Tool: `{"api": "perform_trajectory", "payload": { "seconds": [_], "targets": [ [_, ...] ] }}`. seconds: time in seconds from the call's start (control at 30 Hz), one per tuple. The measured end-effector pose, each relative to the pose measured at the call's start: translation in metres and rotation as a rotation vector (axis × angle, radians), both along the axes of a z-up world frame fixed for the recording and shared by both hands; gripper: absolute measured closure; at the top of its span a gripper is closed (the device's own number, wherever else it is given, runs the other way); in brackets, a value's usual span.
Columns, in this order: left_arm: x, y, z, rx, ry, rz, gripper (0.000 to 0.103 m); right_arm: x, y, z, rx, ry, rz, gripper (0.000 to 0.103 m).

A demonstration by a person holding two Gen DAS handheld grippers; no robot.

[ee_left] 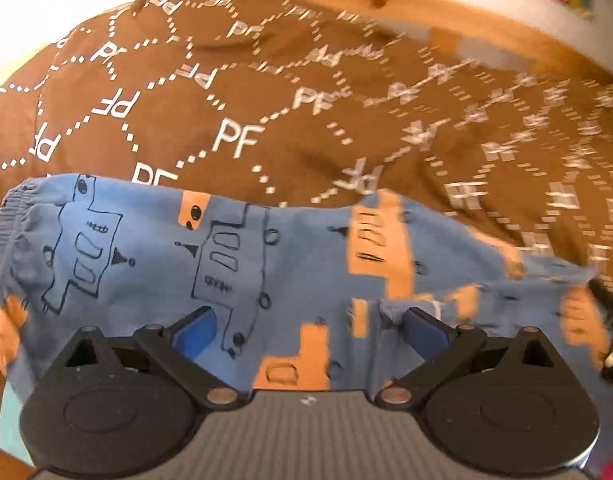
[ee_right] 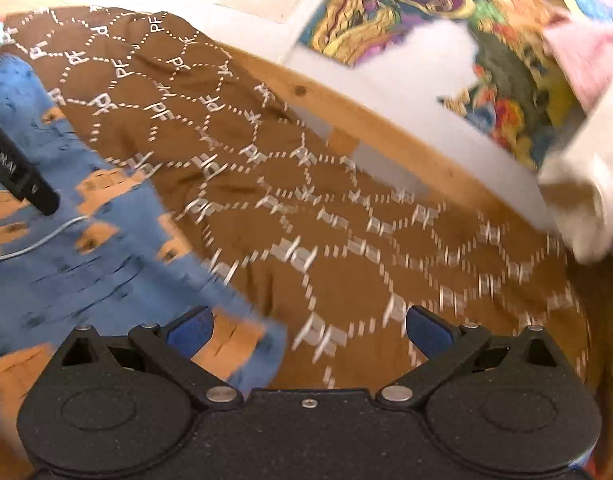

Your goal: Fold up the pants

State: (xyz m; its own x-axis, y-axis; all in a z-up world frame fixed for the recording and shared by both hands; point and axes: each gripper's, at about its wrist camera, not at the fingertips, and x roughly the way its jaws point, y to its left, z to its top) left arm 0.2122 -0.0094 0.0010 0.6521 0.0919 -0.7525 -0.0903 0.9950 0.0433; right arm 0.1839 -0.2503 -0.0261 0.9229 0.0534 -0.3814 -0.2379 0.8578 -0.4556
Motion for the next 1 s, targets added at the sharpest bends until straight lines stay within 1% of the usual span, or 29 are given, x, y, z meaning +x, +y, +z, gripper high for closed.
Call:
{"api": "perform_trajectory", "payload": {
  "seconds": [0.03, 0.07, 0.13, 0.17, 0.23, 0.3, 0.37, 0.43, 0.53, 0.67, 0.73, 0.83, 0.87, 0.97, 1.0],
  "targets": [
    [0.006, 0.0, -0.004, 0.006, 0.017, 0.01, 0.0, 0.009, 0.001, -0.001, 0.001, -0.009, -0.011, 0.001],
    [0.009, 0.0, -0.007, 0.003, 0.024, 0.012, 0.0, 0.018, 0.001, -0.007, 0.004, 0.005, -0.03, 0.001],
    [0.009, 0.0, -0.01, 0.002, 0.015, 0.005, 0.0, 0.035, -0.001, -0.02, 0.003, 0.077, -0.066, 0.001],
    [0.009, -0.001, -0.01, 0.006, 0.014, -0.001, 0.0, 0.036, -0.007, -0.025, 0.035, 0.081, -0.067, 0.001],
    [0.006, -0.001, -0.007, 0.003, 0.018, 0.003, 0.0, 0.034, -0.014, -0.025, 0.087, 0.08, -0.076, 0.001],
    [0.0, 0.002, -0.002, -0.024, 0.019, 0.034, 0.0, 0.028, -0.014, -0.018, 0.083, 0.061, -0.079, 0.001],
    [-0.013, 0.007, 0.004, -0.053, 0.01, 0.098, 0.0, 0.018, -0.01, -0.009, 0.085, 0.035, -0.07, 0.001],
    [-0.033, 0.013, 0.011, -0.088, -0.026, 0.151, 0.0, 0.006, -0.004, 0.0, 0.111, 0.04, -0.025, 0.001],
    [-0.061, 0.022, 0.017, -0.107, -0.061, 0.186, 0.0, -0.013, 0.006, 0.007, 0.128, 0.06, 0.039, 0.001],
    [-0.092, 0.04, 0.022, -0.077, -0.108, 0.251, 0.0, -0.046, 0.024, 0.01, 0.13, 0.09, 0.149, 0.001],
    [-0.104, 0.051, 0.024, -0.049, -0.114, 0.301, 0.0, -0.057, 0.035, 0.011, 0.137, 0.104, 0.203, 0.001],
    [-0.113, 0.071, 0.026, -0.037, -0.122, 0.339, 0.0, -0.066, 0.055, 0.008, 0.127, 0.12, 0.281, 0.001],
    [-0.115, 0.076, 0.027, -0.038, -0.142, 0.344, 0.0, -0.067, 0.062, 0.006, 0.113, 0.127, 0.3, 0.001],
    [-0.118, 0.092, 0.034, -0.02, -0.259, 0.333, 0.003, -0.072, 0.075, -0.002, 0.084, 0.14, 0.335, 0.001],
    [-0.116, 0.097, 0.037, 0.0, -0.282, 0.319, 0.009, -0.073, 0.077, -0.005, 0.081, 0.15, 0.342, 0.001]
  ]
}}
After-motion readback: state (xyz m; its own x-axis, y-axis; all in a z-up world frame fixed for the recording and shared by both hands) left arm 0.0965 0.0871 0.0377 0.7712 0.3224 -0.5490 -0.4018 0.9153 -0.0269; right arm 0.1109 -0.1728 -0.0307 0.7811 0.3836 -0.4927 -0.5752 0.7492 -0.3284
